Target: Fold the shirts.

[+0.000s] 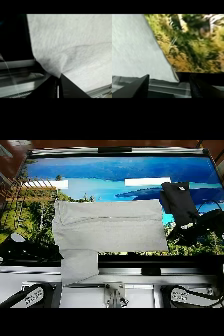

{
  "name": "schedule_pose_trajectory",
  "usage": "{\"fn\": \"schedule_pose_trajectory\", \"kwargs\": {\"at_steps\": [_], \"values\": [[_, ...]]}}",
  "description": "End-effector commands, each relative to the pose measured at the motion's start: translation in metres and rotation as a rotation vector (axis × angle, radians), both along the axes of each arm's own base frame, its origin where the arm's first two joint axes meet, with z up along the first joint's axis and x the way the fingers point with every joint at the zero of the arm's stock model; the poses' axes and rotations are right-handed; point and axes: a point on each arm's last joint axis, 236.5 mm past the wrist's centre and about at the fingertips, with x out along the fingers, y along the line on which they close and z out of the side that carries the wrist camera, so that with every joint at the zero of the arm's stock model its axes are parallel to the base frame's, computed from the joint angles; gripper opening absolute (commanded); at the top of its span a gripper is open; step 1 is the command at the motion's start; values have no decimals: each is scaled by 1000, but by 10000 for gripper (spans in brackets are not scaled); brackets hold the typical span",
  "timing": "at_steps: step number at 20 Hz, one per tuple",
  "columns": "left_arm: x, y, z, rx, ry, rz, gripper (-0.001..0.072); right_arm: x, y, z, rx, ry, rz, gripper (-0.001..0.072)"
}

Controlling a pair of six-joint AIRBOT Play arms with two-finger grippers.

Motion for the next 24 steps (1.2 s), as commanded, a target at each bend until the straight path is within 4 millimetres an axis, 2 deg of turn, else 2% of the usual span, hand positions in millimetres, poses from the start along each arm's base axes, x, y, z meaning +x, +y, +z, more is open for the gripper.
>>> {"fn": "schedule_pose_trajectory", "kwargs": {"at_steps": [1,4,6,9,13,14,15,16,17,18,20,21,24], "values": [[-2,-6,5,-31,2,-12,35,-12,14,-14,46,11,-5,610],[3,-5,9,-30,-14,-12,35,-15,20,-22,29,18,22,609],[5,-5,12,-31,-20,-16,34,-22,15,-29,-19,34,69,609],[10,-4,15,-28,-35,-18,34,-13,20,-30,-17,7,54,605],[27,0,27,-23,-91,-44,35,-10,34,-32,-33,0,108,430],[34,2,31,-16,-113,-46,35,-10,42,-31,-22,-6,135,430],[42,5,37,-7,-138,-46,35,-10,51,-30,-6,-14,167,379],[50,7,42,0,-161,-47,35,-10,56,-29,-3,-16,189,224],[58,10,48,7,-184,-48,34,-9,59,-26,-1,-22,212,128],[66,12,56,14,-209,-51,34,-6,61,-23,-1,-32,226,79],[84,17,72,30,-264,-58,34,12,56,-10,-18,-87,229,77],[94,20,83,41,-312,-86,34,27,53,0,-35,-141,234,76],[133,33,118,97,-467,-118,34,90,46,39,-85,-363,217,75]]}}
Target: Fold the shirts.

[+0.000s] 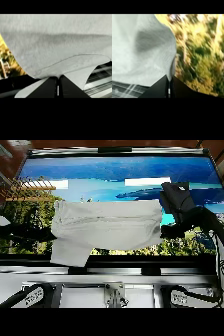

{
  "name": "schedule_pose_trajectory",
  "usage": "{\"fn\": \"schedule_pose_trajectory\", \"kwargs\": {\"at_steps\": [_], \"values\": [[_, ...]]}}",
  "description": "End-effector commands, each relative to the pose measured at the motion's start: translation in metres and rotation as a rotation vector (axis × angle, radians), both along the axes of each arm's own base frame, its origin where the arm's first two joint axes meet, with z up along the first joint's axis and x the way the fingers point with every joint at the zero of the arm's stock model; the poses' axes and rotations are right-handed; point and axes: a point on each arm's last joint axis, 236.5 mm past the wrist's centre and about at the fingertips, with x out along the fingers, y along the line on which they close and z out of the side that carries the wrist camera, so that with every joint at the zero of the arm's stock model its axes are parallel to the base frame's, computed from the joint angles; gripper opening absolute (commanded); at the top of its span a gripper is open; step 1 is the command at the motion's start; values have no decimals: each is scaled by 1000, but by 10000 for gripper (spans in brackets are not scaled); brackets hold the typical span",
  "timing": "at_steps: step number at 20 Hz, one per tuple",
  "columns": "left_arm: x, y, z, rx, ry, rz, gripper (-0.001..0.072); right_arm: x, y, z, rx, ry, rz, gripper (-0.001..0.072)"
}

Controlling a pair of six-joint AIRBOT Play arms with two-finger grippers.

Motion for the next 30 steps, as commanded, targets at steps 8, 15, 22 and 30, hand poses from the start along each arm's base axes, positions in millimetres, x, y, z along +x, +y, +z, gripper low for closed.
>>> {"fn": "schedule_pose_trajectory", "kwargs": {"at_steps": [8,15,22,30], "values": [[163,15,71,-109,-301,95,34,182,-1,62,-157,-494,-71,75],[242,21,41,-216,-270,185,35,229,-3,28,-141,-468,-128,76],[224,-3,-22,-273,-83,134,368,205,1,-13,-134,-321,-101,455],[208,-5,15,-284,-110,68,417,202,-3,-9,-52,-271,-216,618]]}}
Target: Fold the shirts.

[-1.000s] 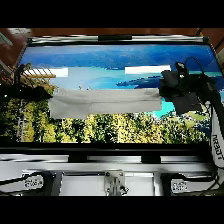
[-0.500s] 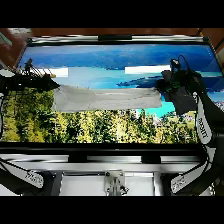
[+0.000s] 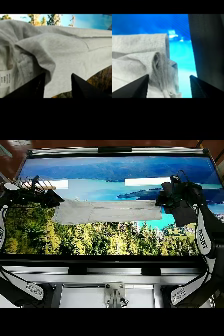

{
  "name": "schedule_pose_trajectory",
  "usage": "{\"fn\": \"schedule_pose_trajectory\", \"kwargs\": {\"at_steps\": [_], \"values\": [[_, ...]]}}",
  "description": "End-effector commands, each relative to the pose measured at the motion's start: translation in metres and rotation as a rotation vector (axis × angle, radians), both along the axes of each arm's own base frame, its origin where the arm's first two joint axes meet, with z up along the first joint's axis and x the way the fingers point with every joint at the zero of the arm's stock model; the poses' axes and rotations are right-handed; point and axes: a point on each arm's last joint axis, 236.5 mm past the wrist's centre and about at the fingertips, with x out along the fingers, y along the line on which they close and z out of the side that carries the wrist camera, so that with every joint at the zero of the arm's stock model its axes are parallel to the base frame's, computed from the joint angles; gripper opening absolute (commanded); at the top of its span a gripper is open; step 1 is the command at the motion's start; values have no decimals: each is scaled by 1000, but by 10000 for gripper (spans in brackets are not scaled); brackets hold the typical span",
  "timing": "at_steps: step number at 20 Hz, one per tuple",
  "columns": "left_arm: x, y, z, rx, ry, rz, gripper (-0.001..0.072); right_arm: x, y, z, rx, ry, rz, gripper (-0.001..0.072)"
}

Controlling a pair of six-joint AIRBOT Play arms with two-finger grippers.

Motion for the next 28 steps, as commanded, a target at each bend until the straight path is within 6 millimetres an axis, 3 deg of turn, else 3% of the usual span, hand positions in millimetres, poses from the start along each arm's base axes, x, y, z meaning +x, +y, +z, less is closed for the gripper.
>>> {"fn": "schedule_pose_trajectory", "kwargs": {"at_steps": [1,6,7,8,9,11,14,15,17,19,22,28], "values": [[-6,-4,16,2,-23,-30,417,-1,20,-11,167,45,-77,618],[-6,-10,32,13,-62,-46,416,-27,43,-40,239,197,-72,616],[-6,-12,38,13,-83,-59,416,-29,47,-40,251,210,-67,493],[-5,-15,44,9,-103,-67,415,-30,47,-37,258,211,-67,266],[-5,-19,50,-1,-116,-69,407,-29,48,-33,257,200,-62,84],[-4,-29,63,-18,-153,-84,367,-23,48,-6,243,130,-13,76],[-9,-59,71,-33,-174,-142,99,-16,49,61,231,-10,31,77],[-12,-76,69,-36,-171,-178,37,-18,50,84,227,-49,40,77],[-18,-118,62,-37,-169,-241,36,-30,54,131,232,-101,51,77],[-25,-168,52,-30,-183,-294,35,-54,60,166,248,-99,58,77],[-52,-248,41,-21,-212,-388,35,-91,68,207,264,-86,75,77],[-98,-375,30,-106,-201,-402,35,-149,80,290,300,-188,47,77]]}}
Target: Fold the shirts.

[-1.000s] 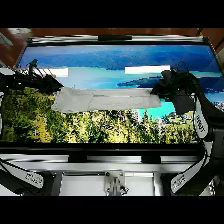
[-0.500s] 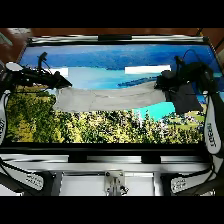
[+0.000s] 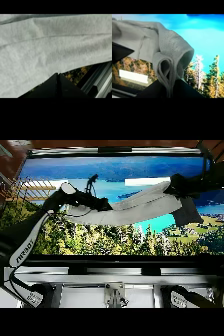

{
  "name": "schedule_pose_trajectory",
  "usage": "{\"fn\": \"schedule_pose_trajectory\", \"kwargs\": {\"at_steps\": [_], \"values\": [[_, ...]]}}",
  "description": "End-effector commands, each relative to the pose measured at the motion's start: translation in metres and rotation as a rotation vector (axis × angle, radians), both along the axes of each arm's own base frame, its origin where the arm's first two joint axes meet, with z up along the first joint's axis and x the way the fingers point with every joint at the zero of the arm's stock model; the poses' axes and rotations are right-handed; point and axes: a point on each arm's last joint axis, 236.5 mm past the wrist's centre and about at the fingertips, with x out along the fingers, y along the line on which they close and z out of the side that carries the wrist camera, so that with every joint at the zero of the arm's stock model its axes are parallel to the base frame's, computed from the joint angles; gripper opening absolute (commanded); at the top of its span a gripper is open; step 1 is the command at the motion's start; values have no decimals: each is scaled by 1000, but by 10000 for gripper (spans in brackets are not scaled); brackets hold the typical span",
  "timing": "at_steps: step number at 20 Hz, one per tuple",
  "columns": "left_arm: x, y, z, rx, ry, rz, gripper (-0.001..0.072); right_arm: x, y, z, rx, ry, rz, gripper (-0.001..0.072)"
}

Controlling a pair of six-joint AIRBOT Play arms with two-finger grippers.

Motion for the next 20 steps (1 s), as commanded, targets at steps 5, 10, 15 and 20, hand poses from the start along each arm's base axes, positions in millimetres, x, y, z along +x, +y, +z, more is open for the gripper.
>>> {"fn": "schedule_pose_trajectory", "kwargs": {"at_steps": [5,10,15,20], "values": [[-55,-134,-26,-190,172,56,35,-73,11,71,35,-72,-42,77],[-38,-128,12,-288,125,24,32,-84,-1,71,-20,-67,-66,77],[-25,-27,44,7,-79,-73,32,-36,-21,35,-94,-49,-86,76],[19,111,163,99,-368,151,33,20,78,10,52,-100,54,76]]}}
